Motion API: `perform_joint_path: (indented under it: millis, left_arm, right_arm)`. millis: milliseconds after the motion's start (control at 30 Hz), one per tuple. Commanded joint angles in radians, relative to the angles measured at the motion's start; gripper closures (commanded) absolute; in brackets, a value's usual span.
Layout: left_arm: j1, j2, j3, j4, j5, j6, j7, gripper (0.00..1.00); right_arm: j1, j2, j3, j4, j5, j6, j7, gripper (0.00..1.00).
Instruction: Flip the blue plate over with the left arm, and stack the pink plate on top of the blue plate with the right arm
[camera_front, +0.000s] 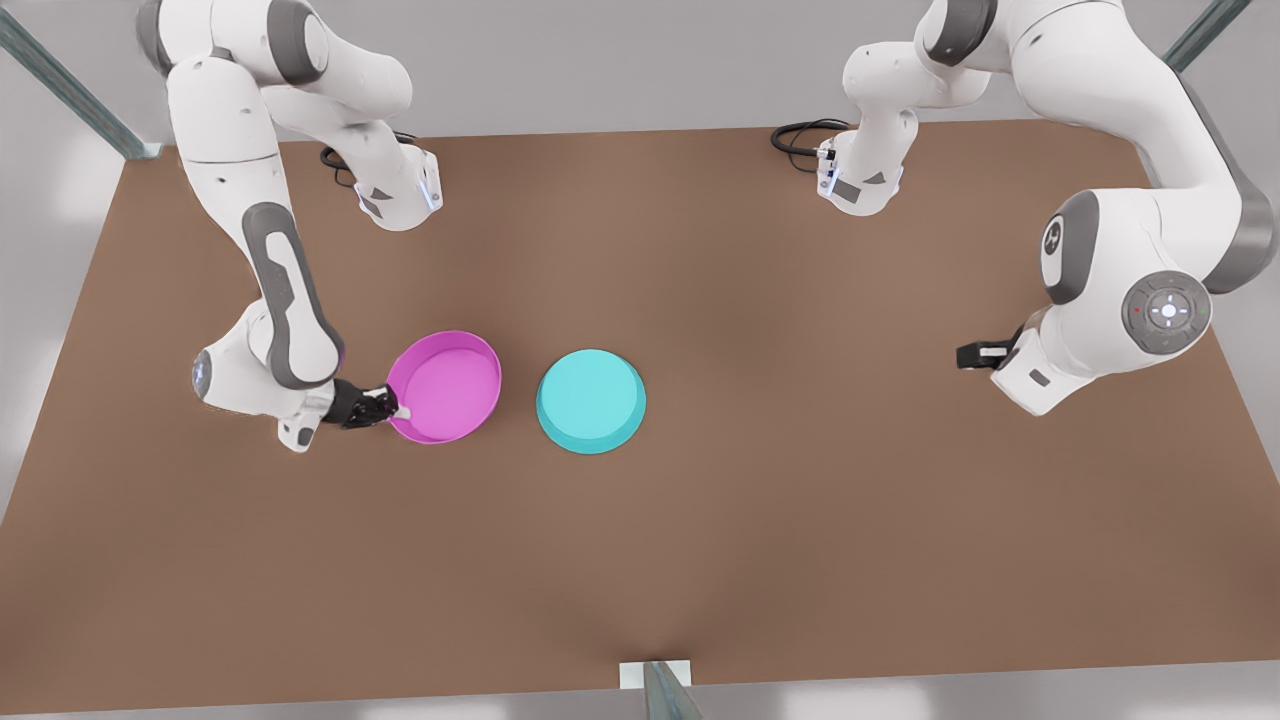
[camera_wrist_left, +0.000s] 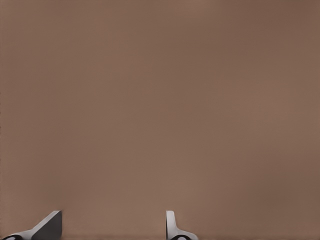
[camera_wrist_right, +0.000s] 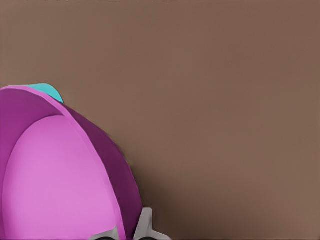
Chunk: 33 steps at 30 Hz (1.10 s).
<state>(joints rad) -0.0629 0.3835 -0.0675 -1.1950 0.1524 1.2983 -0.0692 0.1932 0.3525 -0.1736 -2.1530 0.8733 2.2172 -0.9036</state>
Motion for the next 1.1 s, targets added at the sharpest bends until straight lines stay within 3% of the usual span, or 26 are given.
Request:
perform_joint_path:
  millis: [0, 233, 333, 500, 567, 600, 767, 967, 1067]
  left_arm:
    - [0.000, 0.000, 0.000, 0.000, 0.010, -0.001, -0.001, 0.00]
    - [0.000, 0.002, 0.000, 0.002, 0.026, 0.009, 0.000, 0.00]
    - [0.000, 0.002, 0.000, 0.000, 0.026, 0.009, 0.000, 0.00]
    - [0.000, 0.002, 0.000, 0.000, 0.026, 0.007, -0.001, 0.00]
    - [0.000, 0.002, 0.000, 0.000, 0.027, 0.007, -0.001, 0.00]
    - [0.000, 0.002, 0.000, 0.000, 0.026, 0.006, -0.001, 0.00]
    - [0.000, 0.002, 0.000, 0.000, 0.032, 0.007, -0.001, 0.00]
    - [0.000, 0.002, 0.000, 0.000, 0.030, 0.007, 0.002, 0.00]
    - [0.000, 0.000, 0.000, 0.003, 0.018, 0.009, 0.003, 0.00]
  right_arm:
    - [0.025, 0.000, 0.000, -0.001, 0.018, 0.019, 0.020, 0.79]
    - [0.382, -0.012, -0.009, -0.030, 0.191, 0.252, 0.318, 0.79]
    - [0.542, 0.029, -0.101, -0.016, 0.294, 0.298, 0.321, 0.79]
    - [0.555, 0.049, -0.104, 0.009, 0.308, 0.311, 0.365, 0.79]
    - [0.558, 0.051, -0.104, 0.015, 0.308, 0.311, 0.385, 0.23]
    - [0.558, 0.057, -0.104, 0.021, 0.308, 0.311, 0.391, 0.03]
    - [0.557, 0.051, -0.104, 0.033, 0.306, 0.308, 0.387, 0.00]
    - [0.494, -0.208, -0.190, -0.126, 0.291, 0.306, 0.259, 0.00]
    - [0.365, -0.214, -0.187, -0.016, 0.061, 0.266, 0.262, 0.00]
